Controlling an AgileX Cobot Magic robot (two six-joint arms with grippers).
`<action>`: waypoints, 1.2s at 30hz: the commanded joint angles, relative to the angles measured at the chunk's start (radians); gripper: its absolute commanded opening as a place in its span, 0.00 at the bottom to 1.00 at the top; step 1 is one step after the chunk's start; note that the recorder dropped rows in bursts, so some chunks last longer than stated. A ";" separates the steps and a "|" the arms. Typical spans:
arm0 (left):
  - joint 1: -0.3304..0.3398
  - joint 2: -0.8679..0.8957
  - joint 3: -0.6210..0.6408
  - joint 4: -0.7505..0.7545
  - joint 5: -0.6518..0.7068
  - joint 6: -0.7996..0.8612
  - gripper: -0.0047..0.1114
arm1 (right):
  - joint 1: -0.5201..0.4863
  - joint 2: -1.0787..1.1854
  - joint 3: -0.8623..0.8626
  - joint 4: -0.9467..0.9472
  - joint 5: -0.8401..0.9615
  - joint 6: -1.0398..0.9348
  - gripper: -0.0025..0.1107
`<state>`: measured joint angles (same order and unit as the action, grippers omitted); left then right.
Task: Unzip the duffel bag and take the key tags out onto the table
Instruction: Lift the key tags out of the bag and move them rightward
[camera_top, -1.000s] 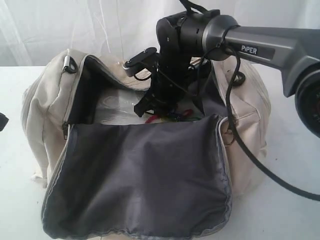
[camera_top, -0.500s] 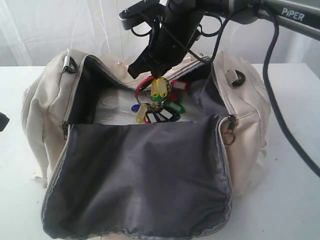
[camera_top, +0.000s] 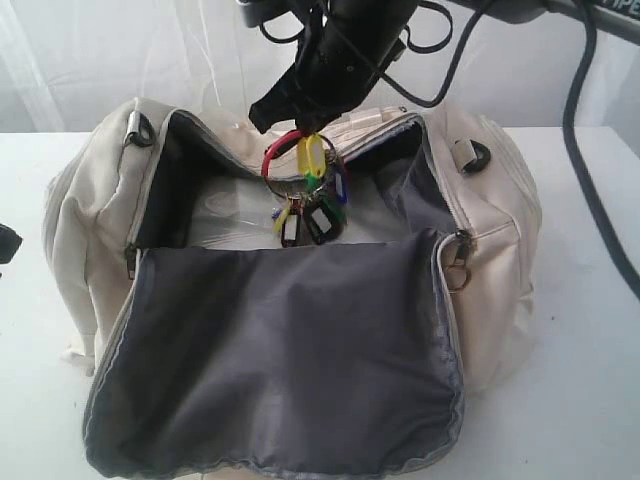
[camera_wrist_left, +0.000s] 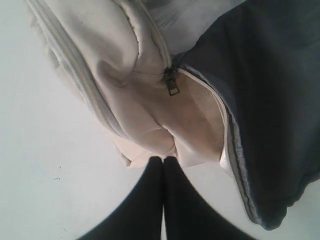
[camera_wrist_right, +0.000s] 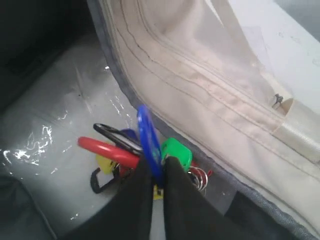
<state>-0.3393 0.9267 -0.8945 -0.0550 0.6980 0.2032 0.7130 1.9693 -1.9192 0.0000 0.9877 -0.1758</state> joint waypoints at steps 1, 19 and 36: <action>-0.002 -0.007 0.004 -0.011 0.001 0.002 0.04 | -0.008 -0.042 -0.004 0.007 -0.033 0.001 0.02; -0.002 -0.007 0.004 -0.014 0.001 0.002 0.04 | -0.008 -0.119 -0.004 0.008 -0.052 -0.001 0.02; -0.002 -0.007 0.004 -0.016 0.003 0.002 0.04 | -0.008 -0.295 0.025 -0.060 -0.005 -0.006 0.02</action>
<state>-0.3393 0.9267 -0.8945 -0.0589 0.6953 0.2032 0.7130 1.7260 -1.9080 -0.0258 0.9760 -0.1779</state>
